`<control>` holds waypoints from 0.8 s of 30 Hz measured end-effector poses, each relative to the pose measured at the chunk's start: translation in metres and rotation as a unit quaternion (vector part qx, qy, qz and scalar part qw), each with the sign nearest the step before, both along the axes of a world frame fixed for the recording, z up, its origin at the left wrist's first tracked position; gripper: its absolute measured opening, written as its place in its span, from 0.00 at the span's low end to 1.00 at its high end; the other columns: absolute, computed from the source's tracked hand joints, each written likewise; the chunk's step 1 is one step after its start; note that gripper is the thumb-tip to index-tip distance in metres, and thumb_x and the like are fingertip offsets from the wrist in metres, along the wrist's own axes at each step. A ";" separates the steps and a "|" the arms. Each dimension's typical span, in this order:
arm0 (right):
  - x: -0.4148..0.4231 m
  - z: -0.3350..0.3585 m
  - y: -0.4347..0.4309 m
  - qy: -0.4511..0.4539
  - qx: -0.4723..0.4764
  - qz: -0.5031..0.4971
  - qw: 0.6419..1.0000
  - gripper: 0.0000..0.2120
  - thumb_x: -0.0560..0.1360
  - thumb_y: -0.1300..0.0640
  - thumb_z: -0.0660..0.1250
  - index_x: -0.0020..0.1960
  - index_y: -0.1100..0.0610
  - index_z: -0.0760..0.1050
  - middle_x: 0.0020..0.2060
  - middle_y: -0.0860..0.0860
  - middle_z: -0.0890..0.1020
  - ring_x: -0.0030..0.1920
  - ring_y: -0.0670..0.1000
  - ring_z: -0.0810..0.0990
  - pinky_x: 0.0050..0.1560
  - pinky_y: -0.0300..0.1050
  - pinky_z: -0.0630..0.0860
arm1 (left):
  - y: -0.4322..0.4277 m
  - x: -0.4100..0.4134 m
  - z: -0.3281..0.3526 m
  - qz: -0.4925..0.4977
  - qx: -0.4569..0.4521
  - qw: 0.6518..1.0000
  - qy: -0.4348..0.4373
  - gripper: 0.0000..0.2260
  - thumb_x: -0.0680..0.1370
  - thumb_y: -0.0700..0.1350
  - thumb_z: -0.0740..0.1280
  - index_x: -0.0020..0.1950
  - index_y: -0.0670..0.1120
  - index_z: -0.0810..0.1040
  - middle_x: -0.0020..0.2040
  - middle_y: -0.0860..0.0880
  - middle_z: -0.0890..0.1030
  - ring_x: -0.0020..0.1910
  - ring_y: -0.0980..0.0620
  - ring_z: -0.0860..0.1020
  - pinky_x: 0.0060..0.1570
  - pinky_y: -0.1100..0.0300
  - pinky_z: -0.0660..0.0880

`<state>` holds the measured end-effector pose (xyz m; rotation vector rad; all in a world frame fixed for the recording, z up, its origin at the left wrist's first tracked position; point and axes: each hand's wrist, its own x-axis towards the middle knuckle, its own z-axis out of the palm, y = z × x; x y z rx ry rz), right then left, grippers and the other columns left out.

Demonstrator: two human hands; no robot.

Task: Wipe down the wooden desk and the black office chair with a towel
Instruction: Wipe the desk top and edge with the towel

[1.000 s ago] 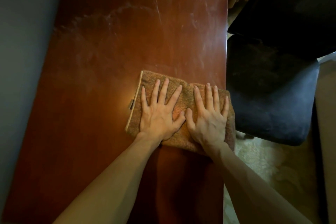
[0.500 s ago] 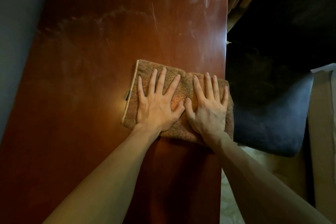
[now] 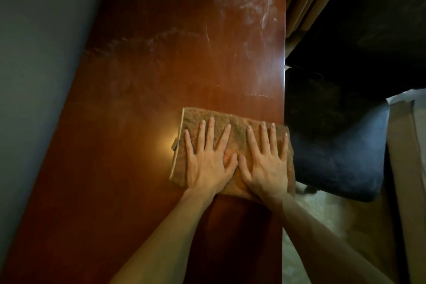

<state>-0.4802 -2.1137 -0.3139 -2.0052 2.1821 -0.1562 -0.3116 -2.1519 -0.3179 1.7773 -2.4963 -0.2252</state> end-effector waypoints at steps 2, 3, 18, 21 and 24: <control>0.008 0.000 0.031 -0.005 0.006 0.000 1.000 0.36 0.82 0.38 0.50 0.84 0.53 0.51 0.83 0.58 0.50 0.83 0.58 0.46 0.81 0.65 0.39 | 0.028 0.009 0.002 -0.005 0.009 1.000 -0.004 0.33 0.81 0.65 0.52 0.85 0.56 0.50 0.85 0.43 0.47 0.84 0.43 0.45 0.78 0.31 0.45; 0.012 -0.001 0.044 -0.003 0.010 0.004 1.000 0.35 0.82 0.38 0.49 0.84 0.53 0.51 0.83 0.58 0.51 0.84 0.58 0.46 0.81 0.65 0.39 | 0.041 0.013 0.002 -0.003 0.014 1.000 -0.009 0.33 0.82 0.65 0.52 0.85 0.56 0.50 0.85 0.43 0.47 0.84 0.43 0.45 0.78 0.31 0.46; 0.082 0.009 0.177 -0.019 0.066 0.062 0.996 0.36 0.83 0.36 0.51 0.85 0.51 0.47 0.84 0.56 0.48 0.84 0.56 0.43 0.80 0.66 0.41 | 0.188 0.098 0.010 0.011 0.058 0.998 -0.029 0.33 0.82 0.67 0.51 0.85 0.57 0.49 0.85 0.43 0.49 0.84 0.43 0.47 0.77 0.30 0.49; 0.077 0.011 0.184 -0.018 0.065 0.011 0.998 0.37 0.81 0.35 0.50 0.85 0.50 0.47 0.84 0.57 0.47 0.83 0.58 0.43 0.80 0.65 0.38 | 0.185 0.102 0.015 -0.001 0.062 0.997 -0.038 0.34 0.82 0.68 0.49 0.85 0.57 0.49 0.85 0.43 0.47 0.84 0.43 0.46 0.77 0.29 0.45; 0.077 0.011 0.197 -0.022 0.082 -0.122 0.989 0.38 0.80 0.35 0.47 0.85 0.50 0.43 0.83 0.58 0.44 0.83 0.58 0.38 0.79 0.68 0.40 | 0.170 0.107 0.018 -0.056 0.050 0.995 -0.063 0.35 0.81 0.68 0.51 0.85 0.55 0.52 0.85 0.42 0.48 0.84 0.43 0.48 0.76 0.26 0.44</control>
